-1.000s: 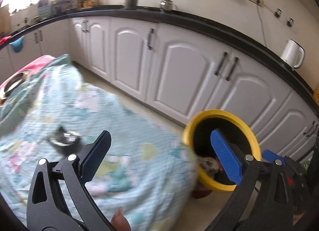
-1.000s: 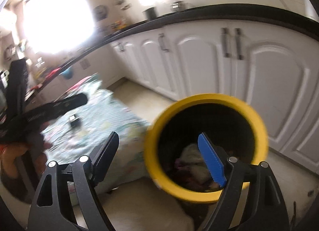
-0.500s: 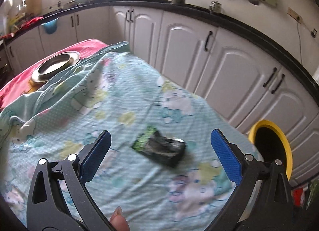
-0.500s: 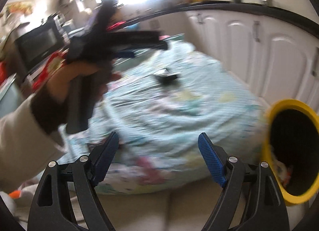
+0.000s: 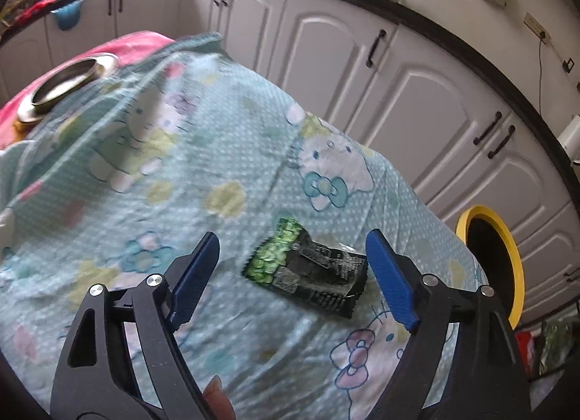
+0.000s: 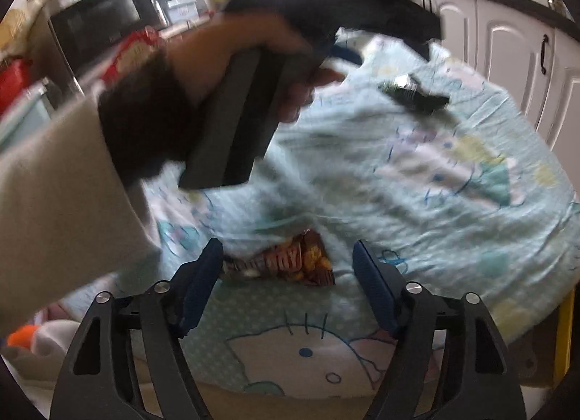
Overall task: Collect trash
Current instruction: 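Grasp the dark green packet with the left tool while the right tool grasps the brown Energy wrapper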
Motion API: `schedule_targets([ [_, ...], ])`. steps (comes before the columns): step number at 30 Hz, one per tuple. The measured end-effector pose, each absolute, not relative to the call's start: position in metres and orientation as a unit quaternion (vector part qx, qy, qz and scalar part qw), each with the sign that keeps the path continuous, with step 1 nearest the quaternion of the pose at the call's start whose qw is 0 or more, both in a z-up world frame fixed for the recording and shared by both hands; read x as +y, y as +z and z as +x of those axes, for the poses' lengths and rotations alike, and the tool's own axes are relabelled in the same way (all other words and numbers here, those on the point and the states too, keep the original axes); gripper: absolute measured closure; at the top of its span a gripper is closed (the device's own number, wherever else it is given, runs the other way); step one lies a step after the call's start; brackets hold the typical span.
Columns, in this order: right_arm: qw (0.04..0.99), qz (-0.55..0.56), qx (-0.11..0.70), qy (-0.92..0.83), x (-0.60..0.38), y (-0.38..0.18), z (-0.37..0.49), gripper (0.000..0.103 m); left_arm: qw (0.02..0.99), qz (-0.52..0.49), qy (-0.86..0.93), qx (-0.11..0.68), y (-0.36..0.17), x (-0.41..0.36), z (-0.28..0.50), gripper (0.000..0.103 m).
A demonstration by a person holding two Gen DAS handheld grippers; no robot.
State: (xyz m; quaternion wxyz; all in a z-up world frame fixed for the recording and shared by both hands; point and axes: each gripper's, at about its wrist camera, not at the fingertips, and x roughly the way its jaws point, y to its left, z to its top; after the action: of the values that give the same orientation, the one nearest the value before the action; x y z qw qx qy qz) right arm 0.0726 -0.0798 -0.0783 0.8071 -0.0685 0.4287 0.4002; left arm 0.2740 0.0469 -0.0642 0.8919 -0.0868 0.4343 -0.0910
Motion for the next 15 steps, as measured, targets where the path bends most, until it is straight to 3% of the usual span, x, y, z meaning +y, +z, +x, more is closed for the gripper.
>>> schedule_targets([
  [4,0.814,-0.091,0.41,0.401,-0.075,-0.08,0.064,0.042,0.881,-0.087,-0.104,0.452,-0.08,0.037,0.282,0.033],
  [7,0.815,-0.092,0.407,0.401,-0.078,-0.08,0.063,0.057,0.884,-0.079,-0.094,0.452,-0.086,0.031,0.281,0.039],
  [11,0.814,-0.076,0.411,0.403,-0.086,-0.078,0.067,0.083,0.888,-0.061,-0.074,0.449,-0.086,0.028,0.274,0.062],
  [15,0.811,-0.07,0.416,0.406,-0.09,-0.078,0.072,0.095,0.887,-0.061,-0.078,0.451,-0.083,0.031,0.268,0.073],
])
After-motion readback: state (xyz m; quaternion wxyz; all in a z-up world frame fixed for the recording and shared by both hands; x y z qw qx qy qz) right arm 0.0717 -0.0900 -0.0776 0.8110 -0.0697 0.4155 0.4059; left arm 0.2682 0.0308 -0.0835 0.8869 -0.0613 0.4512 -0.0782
